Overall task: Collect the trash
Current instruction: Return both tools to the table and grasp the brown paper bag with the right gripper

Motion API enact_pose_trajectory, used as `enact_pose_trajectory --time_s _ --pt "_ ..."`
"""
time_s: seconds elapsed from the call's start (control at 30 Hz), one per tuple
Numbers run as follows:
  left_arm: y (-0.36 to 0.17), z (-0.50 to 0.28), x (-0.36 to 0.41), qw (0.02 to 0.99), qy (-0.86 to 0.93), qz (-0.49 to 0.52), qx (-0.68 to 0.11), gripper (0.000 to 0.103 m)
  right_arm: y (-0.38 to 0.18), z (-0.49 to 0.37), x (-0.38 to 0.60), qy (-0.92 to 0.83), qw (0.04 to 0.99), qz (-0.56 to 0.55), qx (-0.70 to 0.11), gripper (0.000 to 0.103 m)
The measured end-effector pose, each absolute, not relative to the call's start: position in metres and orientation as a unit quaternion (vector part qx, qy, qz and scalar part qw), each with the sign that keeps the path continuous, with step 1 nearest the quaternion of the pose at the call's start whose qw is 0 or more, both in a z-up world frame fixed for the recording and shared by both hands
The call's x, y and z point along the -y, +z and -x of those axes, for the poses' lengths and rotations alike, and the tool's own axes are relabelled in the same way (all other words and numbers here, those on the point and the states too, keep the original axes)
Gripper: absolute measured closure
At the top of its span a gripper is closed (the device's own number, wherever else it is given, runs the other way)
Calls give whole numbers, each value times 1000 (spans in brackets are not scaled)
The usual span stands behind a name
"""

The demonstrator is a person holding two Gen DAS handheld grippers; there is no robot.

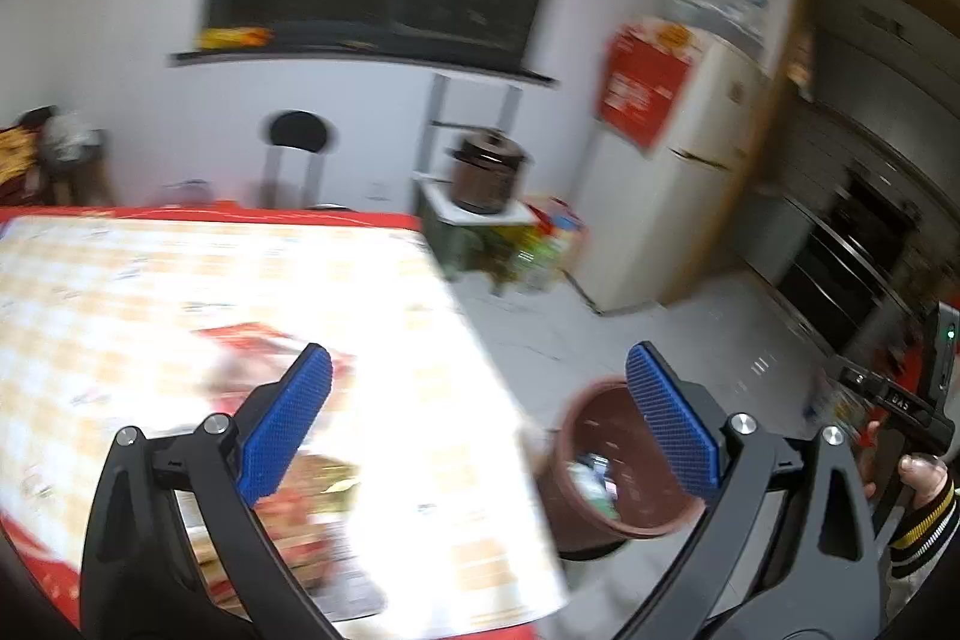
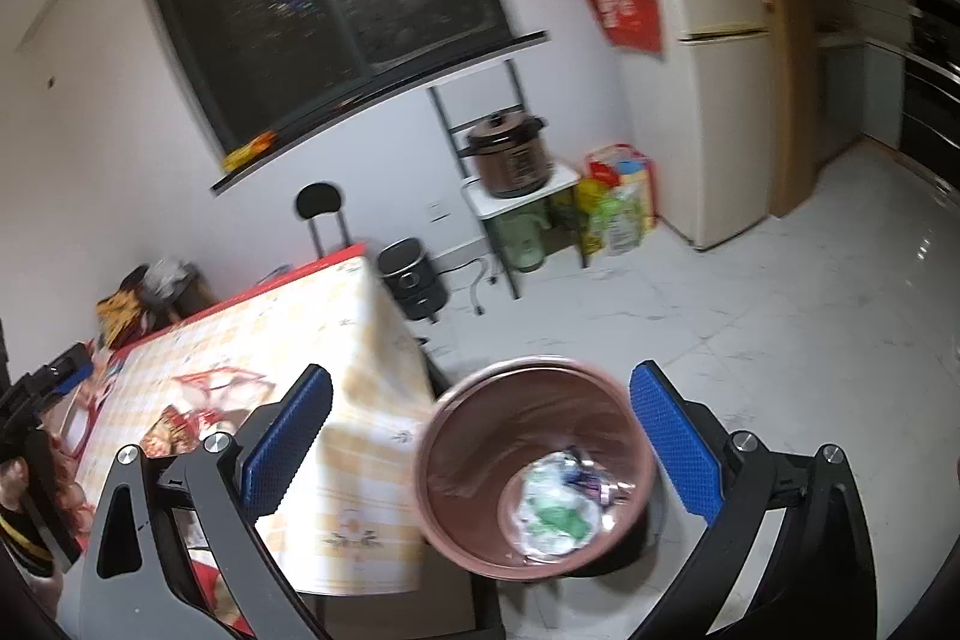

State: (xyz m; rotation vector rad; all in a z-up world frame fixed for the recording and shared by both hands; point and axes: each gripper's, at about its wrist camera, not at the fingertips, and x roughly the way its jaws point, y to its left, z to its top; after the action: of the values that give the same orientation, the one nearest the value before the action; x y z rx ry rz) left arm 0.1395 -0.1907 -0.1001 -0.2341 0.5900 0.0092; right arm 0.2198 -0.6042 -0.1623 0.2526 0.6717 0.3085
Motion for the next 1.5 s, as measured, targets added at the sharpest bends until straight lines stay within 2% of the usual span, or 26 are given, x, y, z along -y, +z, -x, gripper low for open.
enact_pose_trajectory --time_s 0.33,0.67,1.1,1.5 --pt "-101 -44 42 935 147 165 -278 6 -149 -223 481 215 911 -76 -343 5" --pt "-136 -8 -46 922 150 199 -298 6 -143 -191 361 242 898 -43 -365 5" --pt "-183 -7 -111 925 103 177 -321 6 -176 -161 194 266 870 44 -413 5" --pt "-203 -26 -136 926 49 178 -328 6 -221 -182 113 247 836 105 -479 5"
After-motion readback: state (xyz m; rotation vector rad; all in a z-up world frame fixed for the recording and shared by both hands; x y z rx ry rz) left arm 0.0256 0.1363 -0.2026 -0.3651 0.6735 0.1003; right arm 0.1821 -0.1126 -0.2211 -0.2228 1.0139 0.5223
